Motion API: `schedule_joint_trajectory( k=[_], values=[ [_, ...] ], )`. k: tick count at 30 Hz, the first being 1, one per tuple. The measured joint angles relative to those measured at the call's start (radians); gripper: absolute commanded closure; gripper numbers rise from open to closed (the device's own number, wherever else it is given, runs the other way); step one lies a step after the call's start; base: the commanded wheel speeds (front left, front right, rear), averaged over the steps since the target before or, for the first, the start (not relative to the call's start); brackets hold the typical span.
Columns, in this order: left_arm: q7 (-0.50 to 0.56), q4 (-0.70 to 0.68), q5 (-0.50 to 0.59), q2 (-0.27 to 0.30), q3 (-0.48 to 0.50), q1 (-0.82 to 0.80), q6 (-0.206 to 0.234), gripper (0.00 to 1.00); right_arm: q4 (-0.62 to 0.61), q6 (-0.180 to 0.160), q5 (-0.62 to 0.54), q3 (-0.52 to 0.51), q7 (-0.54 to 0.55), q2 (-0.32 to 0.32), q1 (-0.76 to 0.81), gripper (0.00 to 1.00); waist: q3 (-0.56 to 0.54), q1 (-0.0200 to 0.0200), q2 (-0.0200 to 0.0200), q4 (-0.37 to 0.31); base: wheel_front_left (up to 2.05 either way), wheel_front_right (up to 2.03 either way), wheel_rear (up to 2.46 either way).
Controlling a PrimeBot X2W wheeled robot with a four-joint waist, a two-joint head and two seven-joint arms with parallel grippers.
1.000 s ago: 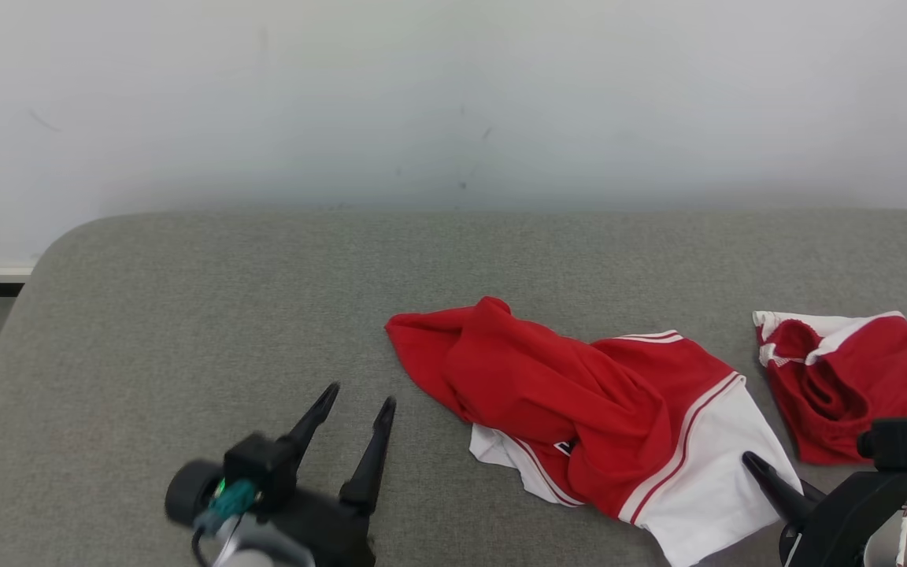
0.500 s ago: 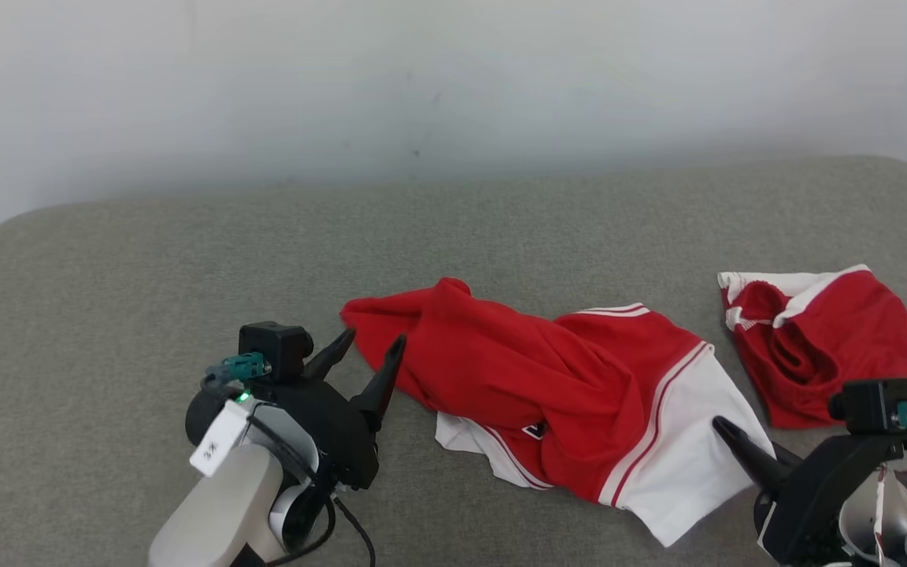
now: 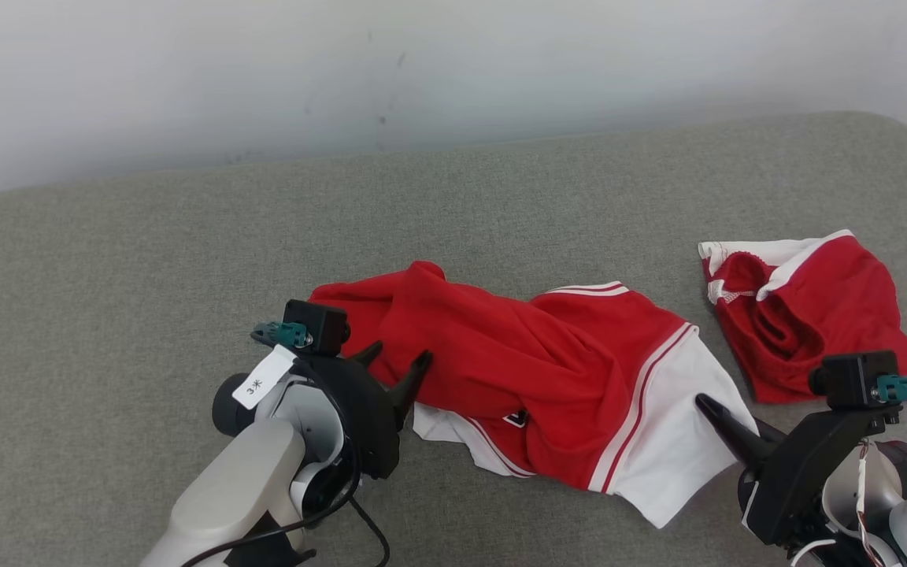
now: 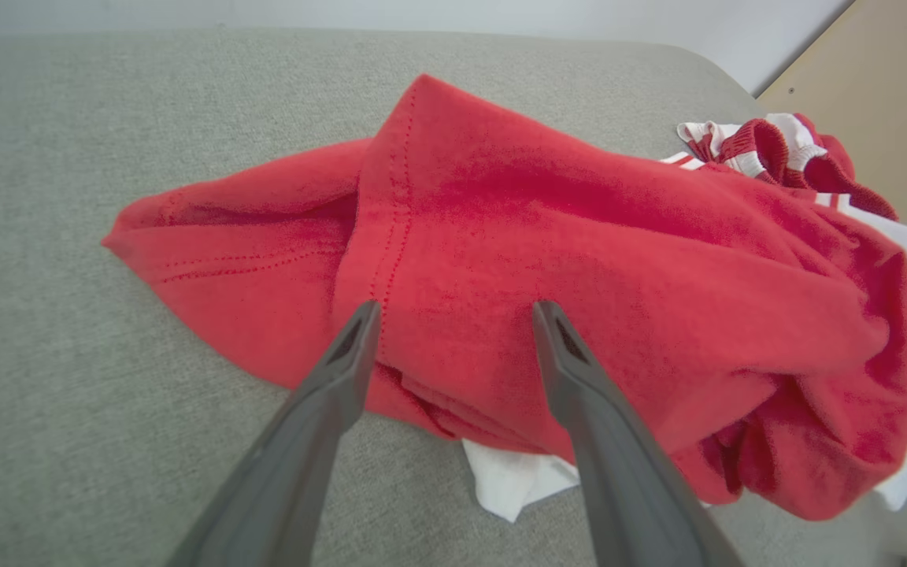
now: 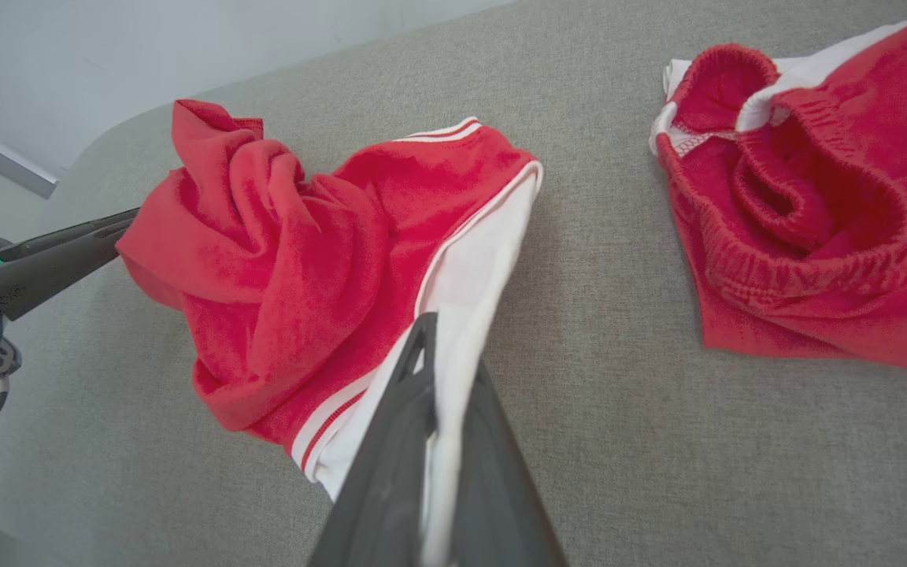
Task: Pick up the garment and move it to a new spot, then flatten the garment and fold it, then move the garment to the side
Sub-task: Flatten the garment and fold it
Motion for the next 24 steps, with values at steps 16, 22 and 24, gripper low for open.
schedule_joint_trajectory(
  k=[16, 22, 24],
  values=[
    [0.012, 0.104, -0.079, 0.024, -0.074, -0.078, 0.0, 0.0, 0.007, 0.0, -0.014, 0.04, 0.026, 0.015, -0.035, 1.0, 0.027, -0.0002, 0.0, -0.028, 0.0, 0.0, 0.0],
    [0.009, 0.117, -0.12, 0.019, -0.098, -0.088, 0.0, 1.0, 0.004, 0.0, -0.015, 0.037, 0.027, 0.009, -0.049, 1.0, 0.043, -0.0002, 0.0, -0.045, 0.0, 0.0, 0.0],
    [0.009, 0.127, -0.123, 0.019, -0.111, -0.097, 0.0, 1.0, 0.0, 0.0, -0.017, 0.034, 0.027, 0.009, -0.048, 1.0, 0.048, -0.0001, 0.0, -0.048, 0.0, 0.0, 0.0]
  ],
)
